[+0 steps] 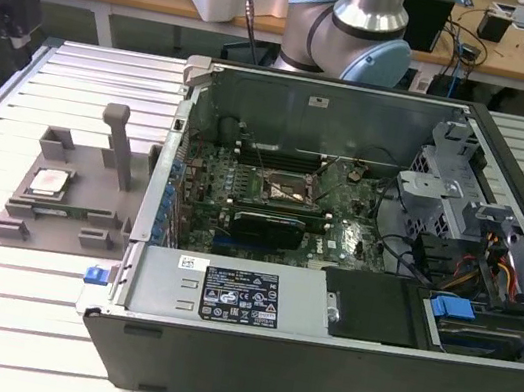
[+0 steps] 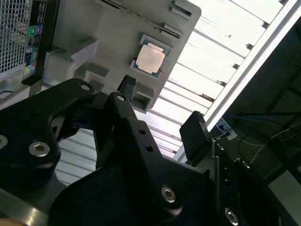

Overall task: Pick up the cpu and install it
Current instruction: 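Pick up the cpu and move it towards the insertion slot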

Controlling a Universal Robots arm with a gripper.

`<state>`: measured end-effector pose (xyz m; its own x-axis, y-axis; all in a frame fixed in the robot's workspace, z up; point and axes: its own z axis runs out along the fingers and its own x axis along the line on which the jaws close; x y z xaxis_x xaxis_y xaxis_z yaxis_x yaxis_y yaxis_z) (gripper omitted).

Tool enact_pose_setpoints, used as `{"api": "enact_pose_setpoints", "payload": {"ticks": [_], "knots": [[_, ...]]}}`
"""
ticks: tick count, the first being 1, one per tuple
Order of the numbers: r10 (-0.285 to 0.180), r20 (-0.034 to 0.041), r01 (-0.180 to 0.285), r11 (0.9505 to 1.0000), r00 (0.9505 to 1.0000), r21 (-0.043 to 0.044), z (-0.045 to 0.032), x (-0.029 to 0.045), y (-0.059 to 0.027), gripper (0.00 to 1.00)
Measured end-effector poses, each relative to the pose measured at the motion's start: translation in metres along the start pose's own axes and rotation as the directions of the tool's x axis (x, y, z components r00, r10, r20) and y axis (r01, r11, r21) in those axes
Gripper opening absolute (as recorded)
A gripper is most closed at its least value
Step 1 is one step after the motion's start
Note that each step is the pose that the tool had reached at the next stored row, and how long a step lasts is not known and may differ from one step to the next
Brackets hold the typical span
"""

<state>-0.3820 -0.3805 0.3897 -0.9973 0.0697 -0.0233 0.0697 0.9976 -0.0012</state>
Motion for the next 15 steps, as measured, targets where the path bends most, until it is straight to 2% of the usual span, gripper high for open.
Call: {"api": "enact_pose_setpoints", "payload": {"ticks": [3,15], "knots": [[-0.039,-0.0034,0.039,0.9992,0.9992,-0.0017,0.0032,-0.0037,0.0015,0.66],[-0.041,-0.0117,0.041,0.9992,0.9991,-0.0016,0.0324,-0.0044,0.0017,0.66]]}}
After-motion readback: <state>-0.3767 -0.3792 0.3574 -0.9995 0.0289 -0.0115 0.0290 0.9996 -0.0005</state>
